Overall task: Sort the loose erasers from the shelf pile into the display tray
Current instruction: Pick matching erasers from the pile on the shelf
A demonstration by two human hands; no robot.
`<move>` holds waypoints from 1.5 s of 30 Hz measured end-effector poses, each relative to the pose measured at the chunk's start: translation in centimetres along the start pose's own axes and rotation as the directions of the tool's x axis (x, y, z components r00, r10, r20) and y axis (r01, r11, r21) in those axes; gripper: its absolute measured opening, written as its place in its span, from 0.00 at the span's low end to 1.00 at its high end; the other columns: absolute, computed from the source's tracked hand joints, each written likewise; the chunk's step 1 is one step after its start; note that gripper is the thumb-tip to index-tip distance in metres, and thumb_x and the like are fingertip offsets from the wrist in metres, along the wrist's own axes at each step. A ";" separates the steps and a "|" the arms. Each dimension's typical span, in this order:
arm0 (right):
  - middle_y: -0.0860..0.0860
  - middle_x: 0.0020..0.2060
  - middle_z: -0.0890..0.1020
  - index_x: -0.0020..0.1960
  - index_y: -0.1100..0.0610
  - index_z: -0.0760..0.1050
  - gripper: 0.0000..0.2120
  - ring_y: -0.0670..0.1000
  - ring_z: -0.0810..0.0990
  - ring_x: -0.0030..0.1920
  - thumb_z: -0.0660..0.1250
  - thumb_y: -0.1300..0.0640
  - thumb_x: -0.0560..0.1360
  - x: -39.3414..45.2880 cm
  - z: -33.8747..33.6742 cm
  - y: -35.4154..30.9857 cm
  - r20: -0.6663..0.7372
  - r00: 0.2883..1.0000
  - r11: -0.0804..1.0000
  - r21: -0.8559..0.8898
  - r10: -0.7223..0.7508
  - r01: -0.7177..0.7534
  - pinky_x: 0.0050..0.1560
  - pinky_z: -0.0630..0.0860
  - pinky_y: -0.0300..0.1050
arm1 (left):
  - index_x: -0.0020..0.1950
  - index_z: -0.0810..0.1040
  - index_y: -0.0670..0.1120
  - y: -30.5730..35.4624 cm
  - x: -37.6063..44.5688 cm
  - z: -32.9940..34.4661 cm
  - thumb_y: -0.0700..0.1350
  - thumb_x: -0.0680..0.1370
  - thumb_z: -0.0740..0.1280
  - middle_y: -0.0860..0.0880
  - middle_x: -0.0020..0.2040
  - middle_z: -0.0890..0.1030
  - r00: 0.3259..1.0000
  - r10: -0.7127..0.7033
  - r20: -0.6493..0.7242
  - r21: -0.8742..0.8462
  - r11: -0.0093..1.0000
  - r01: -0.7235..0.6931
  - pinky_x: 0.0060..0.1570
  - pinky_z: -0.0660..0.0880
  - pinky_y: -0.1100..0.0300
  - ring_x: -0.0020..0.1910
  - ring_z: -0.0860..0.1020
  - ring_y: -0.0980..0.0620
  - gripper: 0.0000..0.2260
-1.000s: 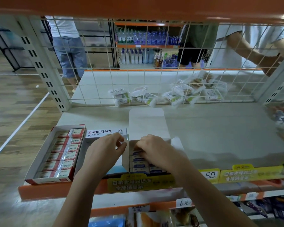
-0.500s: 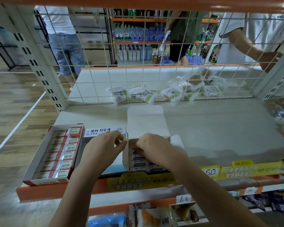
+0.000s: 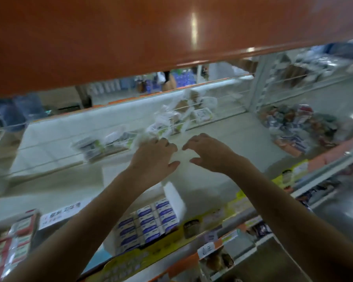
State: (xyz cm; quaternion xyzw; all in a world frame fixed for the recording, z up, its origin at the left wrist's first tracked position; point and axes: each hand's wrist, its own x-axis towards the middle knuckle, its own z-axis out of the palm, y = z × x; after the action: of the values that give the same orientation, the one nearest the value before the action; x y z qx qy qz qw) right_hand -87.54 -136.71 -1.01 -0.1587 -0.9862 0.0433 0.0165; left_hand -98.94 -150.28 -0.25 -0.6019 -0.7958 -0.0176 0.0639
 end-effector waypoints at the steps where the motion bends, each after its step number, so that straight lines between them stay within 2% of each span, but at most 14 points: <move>1: 0.52 0.67 0.70 0.68 0.53 0.68 0.21 0.53 0.65 0.68 0.64 0.54 0.77 -0.5 0.0 2.0 0.003 0.999 0.999 -0.011 0.050 -0.050 0.68 0.64 0.49 | 0.69 0.67 0.52 1.2 1.7 0.2 0.57 0.79 0.57 0.50 0.65 0.71 0.998 0.053 0.019 0.004 0.999 -0.053 0.57 0.68 0.55 0.62 0.70 0.48 0.20; 5: 0.53 0.67 0.71 0.69 0.53 0.68 0.22 0.55 0.66 0.67 0.64 0.53 0.76 -3.4 -0.2 9.5 -0.005 0.965 0.965 -0.011 0.261 -0.261 0.67 0.65 0.52 | 0.71 0.64 0.50 7.1 8.1 1.3 0.58 0.79 0.57 0.48 0.68 0.68 0.970 0.234 0.070 0.031 0.971 -0.237 0.62 0.65 0.52 0.66 0.66 0.47 0.23; 9: 0.55 0.68 0.69 0.70 0.54 0.66 0.22 0.56 0.66 0.68 0.63 0.52 0.77 -7.3 -0.3 16.1 0.010 0.895 0.895 -0.006 0.446 -0.446 0.67 0.64 0.50 | 0.72 0.64 0.49 13.8 13.9 2.7 0.57 0.78 0.59 0.47 0.69 0.66 0.938 0.334 0.096 -0.019 0.942 -0.334 0.62 0.65 0.50 0.67 0.65 0.46 0.24; 13: 0.57 0.67 0.70 0.70 0.55 0.67 0.23 0.57 0.69 0.67 0.64 0.53 0.76 -10.6 0.1 21.6 0.040 0.822 0.819 0.067 0.568 -0.570 0.65 0.67 0.52 | 0.71 0.64 0.47 19.6 18.5 4.4 0.57 0.78 0.59 0.46 0.68 0.67 0.921 0.372 0.117 -0.062 0.928 -0.367 0.61 0.66 0.50 0.66 0.66 0.45 0.24; 16: 0.57 0.64 0.74 0.68 0.58 0.69 0.21 0.57 0.73 0.63 0.63 0.56 0.75 -12.4 0.3 24.6 0.042 0.793 0.788 0.088 0.608 -0.609 0.61 0.70 0.48 | 0.70 0.65 0.45 22.9 21.2 5.9 0.55 0.78 0.60 0.45 0.66 0.68 0.927 0.348 0.139 -0.085 0.937 -0.339 0.60 0.66 0.50 0.65 0.67 0.45 0.23; 19: 0.58 0.60 0.75 0.64 0.61 0.71 0.17 0.57 0.75 0.59 0.62 0.60 0.76 -13.5 1.0 26.6 0.012 0.780 0.774 0.119 0.626 -0.622 0.56 0.71 0.47 | 0.67 0.66 0.45 25.0 23.5 7.3 0.52 0.78 0.60 0.44 0.64 0.70 0.944 0.287 0.159 -0.116 0.955 -0.271 0.59 0.67 0.50 0.63 0.68 0.44 0.20; 23: 0.56 0.54 0.75 0.58 0.59 0.74 0.12 0.56 0.75 0.55 0.62 0.57 0.76 -13.9 3.4 28.5 -0.046 0.776 0.766 0.207 0.628 -0.608 0.52 0.74 0.48 | 0.68 0.66 0.47 26.2 25.4 8.9 0.48 0.79 0.59 0.45 0.64 0.70 0.962 0.234 0.142 -0.125 0.968 -0.218 0.58 0.69 0.52 0.63 0.68 0.45 0.18; 27: 0.55 0.53 0.73 0.57 0.59 0.74 0.11 0.55 0.75 0.53 0.61 0.64 0.75 -13.6 4.9 29.5 -0.120 0.761 0.758 0.274 0.637 -0.592 0.53 0.74 0.48 | 0.68 0.66 0.47 26.1 25.9 10.2 0.45 0.79 0.59 0.46 0.63 0.71 0.978 0.197 0.061 -0.145 0.972 -0.187 0.56 0.70 0.54 0.62 0.68 0.46 0.18; 32: 0.56 0.54 0.73 0.57 0.60 0.75 0.12 0.56 0.75 0.53 0.61 0.64 0.75 -13.6 5.6 30.4 -0.172 0.753 0.755 0.343 0.635 -0.559 0.52 0.73 0.47 | 0.67 0.68 0.46 26.5 26.0 10.6 0.45 0.79 0.59 0.47 0.61 0.73 0.989 0.140 0.038 -0.225 0.966 -0.128 0.52 0.71 0.55 0.61 0.69 0.47 0.16; 40: 0.56 0.51 0.75 0.56 0.60 0.76 0.10 0.55 0.74 0.52 0.62 0.64 0.75 -14.1 6.1 30.8 -0.233 0.769 0.783 0.388 0.594 -0.487 0.49 0.68 0.42 | 0.67 0.70 0.49 26.4 25.3 10.4 0.48 0.79 0.59 0.49 0.59 0.75 0.990 0.140 -0.001 -0.166 0.976 -0.138 0.51 0.71 0.55 0.61 0.70 0.50 0.16; 45: 0.55 0.51 0.75 0.55 0.60 0.75 0.10 0.54 0.74 0.52 0.65 0.59 0.75 -14.4 5.6 30.9 -0.218 0.789 0.782 0.430 0.574 -0.450 0.47 0.66 0.39 | 0.59 0.76 0.50 25.8 24.2 10.4 0.50 0.77 0.62 0.51 0.53 0.79 0.995 0.055 -0.089 -0.310 0.947 -0.080 0.50 0.72 0.56 0.55 0.74 0.51 0.12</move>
State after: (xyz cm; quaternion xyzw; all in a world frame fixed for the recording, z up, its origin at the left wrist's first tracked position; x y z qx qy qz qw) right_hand -64.53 -112.46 -9.63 -0.4240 -0.8611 0.1957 0.2010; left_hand -81.48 -118.92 -8.88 -0.6299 -0.7589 -0.1653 -0.0005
